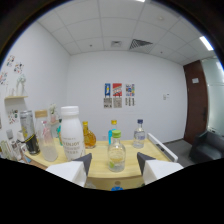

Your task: Make me a cup of Vodka Sunrise.

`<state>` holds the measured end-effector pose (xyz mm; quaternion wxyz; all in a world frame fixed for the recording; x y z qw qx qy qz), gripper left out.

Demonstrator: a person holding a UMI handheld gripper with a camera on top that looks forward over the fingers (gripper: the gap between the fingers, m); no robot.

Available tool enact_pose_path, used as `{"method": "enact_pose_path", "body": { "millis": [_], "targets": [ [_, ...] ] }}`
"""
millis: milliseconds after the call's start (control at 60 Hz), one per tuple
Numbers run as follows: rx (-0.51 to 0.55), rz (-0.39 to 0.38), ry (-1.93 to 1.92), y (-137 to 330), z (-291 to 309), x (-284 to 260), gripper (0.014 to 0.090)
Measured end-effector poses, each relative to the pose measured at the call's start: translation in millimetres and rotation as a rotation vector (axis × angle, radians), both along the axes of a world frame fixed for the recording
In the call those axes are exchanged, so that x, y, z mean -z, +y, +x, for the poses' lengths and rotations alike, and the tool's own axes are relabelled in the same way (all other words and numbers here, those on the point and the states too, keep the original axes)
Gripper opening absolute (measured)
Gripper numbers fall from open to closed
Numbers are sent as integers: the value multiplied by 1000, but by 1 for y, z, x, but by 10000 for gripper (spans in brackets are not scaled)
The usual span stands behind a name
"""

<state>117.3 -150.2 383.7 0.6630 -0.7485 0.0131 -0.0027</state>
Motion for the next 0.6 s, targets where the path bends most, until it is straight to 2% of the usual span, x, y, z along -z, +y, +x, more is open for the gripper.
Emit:
{"method": "enact_pose_path", "body": {
  "millis": [150, 200, 283, 350, 500, 600],
  "targets": [
    [-8, -35, 7, 39, 4, 5, 711],
    [-6, -61, 13, 48, 6, 12, 608],
    [-17, -72, 39, 51, 5, 12, 380],
    [-4, -70, 38, 50, 8, 13, 371],
    [-49, -83, 51, 45, 4, 10, 359],
    [-59, -34, 44, 26, 3, -13, 360]
  ]
}}
